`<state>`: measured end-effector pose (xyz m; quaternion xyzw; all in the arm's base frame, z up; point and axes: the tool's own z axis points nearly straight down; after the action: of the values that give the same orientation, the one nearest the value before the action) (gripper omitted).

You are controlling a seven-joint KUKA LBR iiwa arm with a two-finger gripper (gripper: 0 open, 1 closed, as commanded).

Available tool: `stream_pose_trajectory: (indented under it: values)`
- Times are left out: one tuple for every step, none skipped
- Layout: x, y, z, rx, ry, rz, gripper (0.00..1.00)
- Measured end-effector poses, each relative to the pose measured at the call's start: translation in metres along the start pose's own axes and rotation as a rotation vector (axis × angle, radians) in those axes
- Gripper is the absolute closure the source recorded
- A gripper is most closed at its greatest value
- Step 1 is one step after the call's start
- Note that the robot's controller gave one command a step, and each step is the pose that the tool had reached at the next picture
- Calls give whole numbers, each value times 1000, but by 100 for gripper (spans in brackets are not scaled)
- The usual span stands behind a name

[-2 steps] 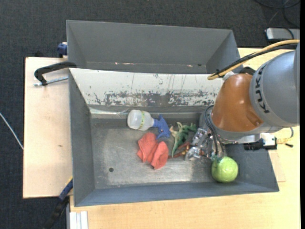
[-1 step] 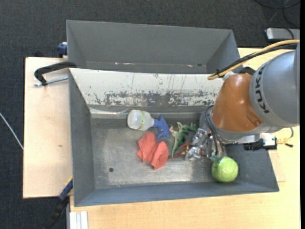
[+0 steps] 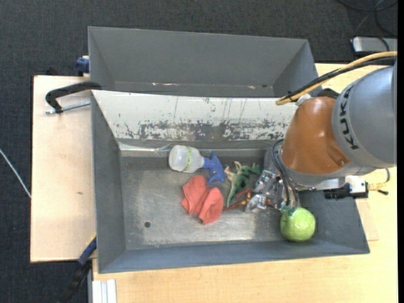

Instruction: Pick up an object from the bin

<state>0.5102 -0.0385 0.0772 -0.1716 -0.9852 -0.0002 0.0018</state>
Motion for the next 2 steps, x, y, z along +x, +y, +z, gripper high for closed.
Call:
stream_pose_trajectory:
  values:
    - [2, 0, -21, 1, 4, 0, 100]
    - [1, 1, -45, 0, 0, -1, 100]
